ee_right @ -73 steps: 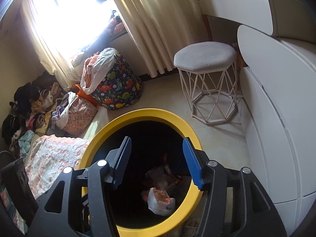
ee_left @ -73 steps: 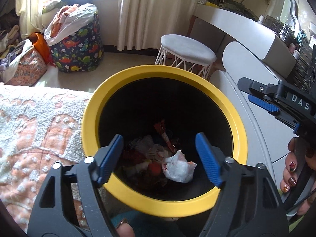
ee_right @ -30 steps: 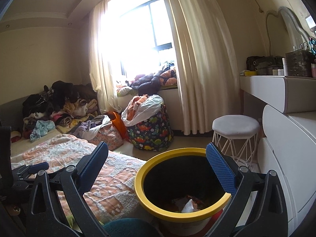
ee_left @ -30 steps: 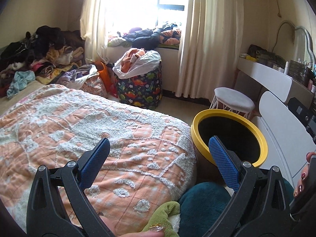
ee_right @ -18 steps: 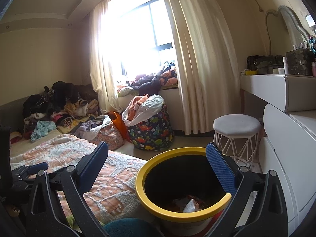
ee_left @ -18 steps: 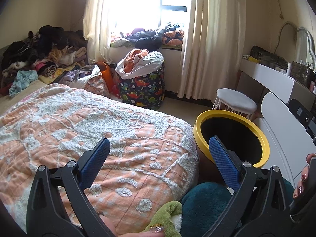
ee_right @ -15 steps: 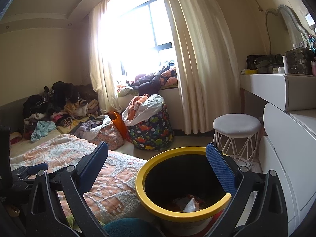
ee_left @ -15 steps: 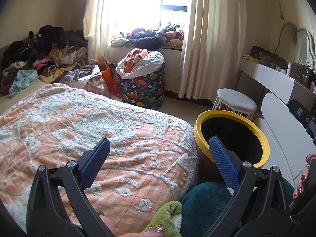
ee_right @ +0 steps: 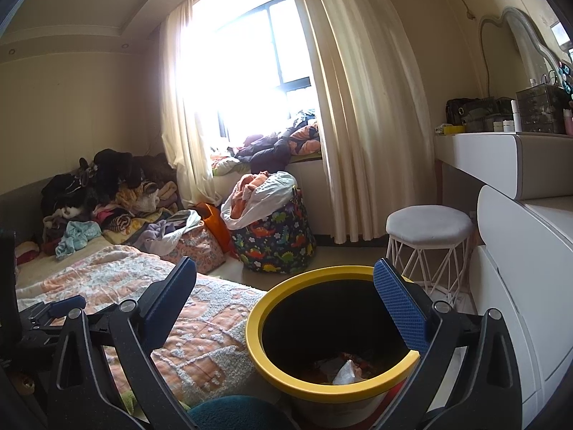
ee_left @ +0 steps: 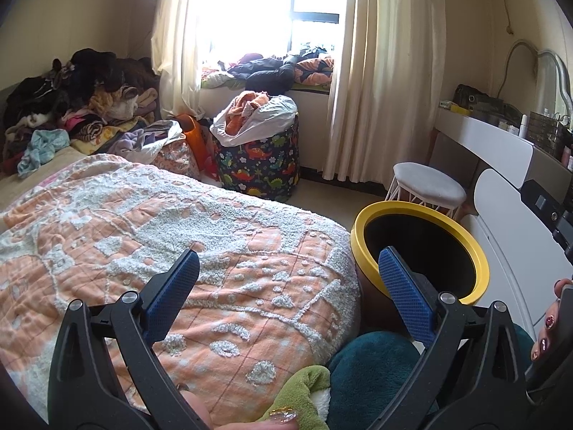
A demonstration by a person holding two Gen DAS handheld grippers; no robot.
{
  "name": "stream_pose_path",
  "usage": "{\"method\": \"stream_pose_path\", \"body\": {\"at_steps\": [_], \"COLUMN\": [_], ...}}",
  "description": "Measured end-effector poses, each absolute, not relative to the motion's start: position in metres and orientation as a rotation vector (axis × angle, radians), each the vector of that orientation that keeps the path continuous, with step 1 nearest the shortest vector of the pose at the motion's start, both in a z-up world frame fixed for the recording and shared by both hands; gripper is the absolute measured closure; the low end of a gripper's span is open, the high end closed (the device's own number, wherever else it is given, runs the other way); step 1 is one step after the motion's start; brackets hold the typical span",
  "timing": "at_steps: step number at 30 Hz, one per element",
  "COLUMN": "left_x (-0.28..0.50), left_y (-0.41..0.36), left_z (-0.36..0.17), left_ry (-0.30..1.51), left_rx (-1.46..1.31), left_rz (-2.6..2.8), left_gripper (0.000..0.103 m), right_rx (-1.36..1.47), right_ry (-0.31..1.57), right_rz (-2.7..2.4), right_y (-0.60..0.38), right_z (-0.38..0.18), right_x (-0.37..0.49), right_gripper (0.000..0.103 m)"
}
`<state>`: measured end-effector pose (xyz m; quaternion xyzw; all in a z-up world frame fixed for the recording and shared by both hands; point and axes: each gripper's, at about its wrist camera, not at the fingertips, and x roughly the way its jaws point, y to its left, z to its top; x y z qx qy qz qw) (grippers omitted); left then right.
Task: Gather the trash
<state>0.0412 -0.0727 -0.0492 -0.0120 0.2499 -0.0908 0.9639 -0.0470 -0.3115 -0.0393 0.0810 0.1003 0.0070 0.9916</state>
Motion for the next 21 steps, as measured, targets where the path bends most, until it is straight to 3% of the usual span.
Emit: {"method": "stream_pose_path", "body": {"at_steps": [21], "left_x": [0.0428], "left_y": [-0.0748], "left_z": [-0.0504], "left_ry": [0.514], "left_rx": [-0.021], "left_rz": [-0.165], "left_gripper": [0.011], "right_rx": [0.169], "right_ry": [0.212], "right_rz": [0.012], "right_y": [-0.3085], "right_z": [-0.0428], "right_x": [-0.0478], "right_gripper": [0.007]}}
